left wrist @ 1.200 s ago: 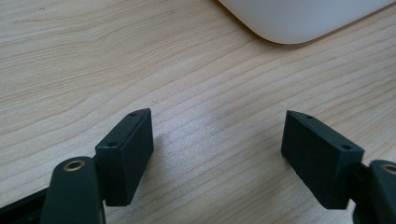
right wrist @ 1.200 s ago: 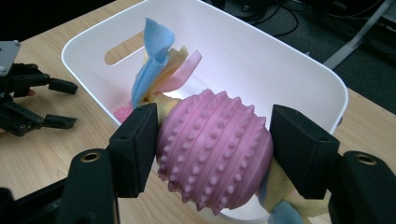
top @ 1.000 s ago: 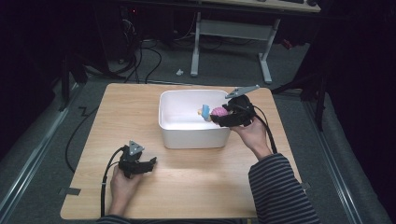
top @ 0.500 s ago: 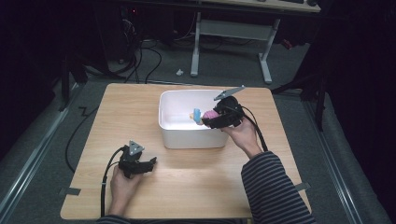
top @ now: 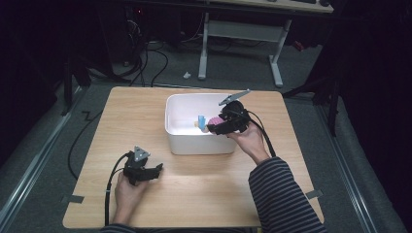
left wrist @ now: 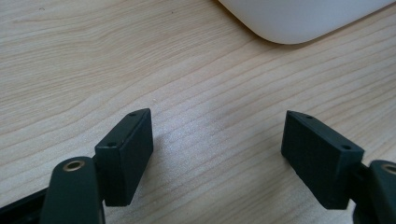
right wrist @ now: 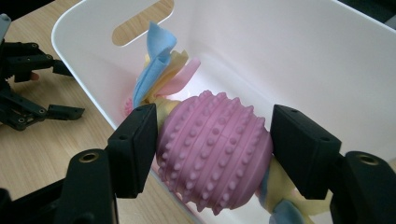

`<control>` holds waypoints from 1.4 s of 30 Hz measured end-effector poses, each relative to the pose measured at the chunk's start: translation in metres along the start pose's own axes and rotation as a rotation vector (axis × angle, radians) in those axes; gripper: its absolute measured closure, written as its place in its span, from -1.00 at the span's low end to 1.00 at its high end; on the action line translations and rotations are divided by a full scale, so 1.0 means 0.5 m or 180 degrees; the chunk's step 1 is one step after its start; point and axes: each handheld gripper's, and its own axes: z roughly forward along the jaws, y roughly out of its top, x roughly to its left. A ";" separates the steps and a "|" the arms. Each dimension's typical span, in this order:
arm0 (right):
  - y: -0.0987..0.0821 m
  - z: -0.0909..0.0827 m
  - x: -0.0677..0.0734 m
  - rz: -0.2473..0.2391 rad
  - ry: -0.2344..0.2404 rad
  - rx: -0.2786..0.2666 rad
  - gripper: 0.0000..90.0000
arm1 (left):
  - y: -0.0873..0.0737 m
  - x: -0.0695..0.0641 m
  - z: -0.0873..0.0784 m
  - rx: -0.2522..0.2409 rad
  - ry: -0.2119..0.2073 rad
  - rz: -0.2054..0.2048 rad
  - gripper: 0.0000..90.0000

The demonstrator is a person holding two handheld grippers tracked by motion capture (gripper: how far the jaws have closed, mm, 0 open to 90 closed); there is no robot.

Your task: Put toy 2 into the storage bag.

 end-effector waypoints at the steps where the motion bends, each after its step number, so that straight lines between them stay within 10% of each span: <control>1: 0.000 0.000 0.000 -0.0001 0.0003 -0.0005 -0.25 | 0.000 0.000 0.000 0.0000 0.0001 0.0000 -0.44; 12: -0.025 -0.045 -0.004 0.0035 -0.0139 -0.0241 -0.27 | 0.000 0.000 0.000 -0.0001 -0.0005 -0.0002 -0.44; 27: -0.143 -0.144 -0.029 0.0262 -0.0330 -0.0555 -0.18 | 0.000 0.000 0.000 -0.0001 -0.0002 0.0002 -0.44; 42: -0.263 -0.164 -0.035 0.0488 -0.0557 -0.0565 -0.15 | 0.000 0.000 0.000 -0.0002 -0.0001 0.0001 -0.44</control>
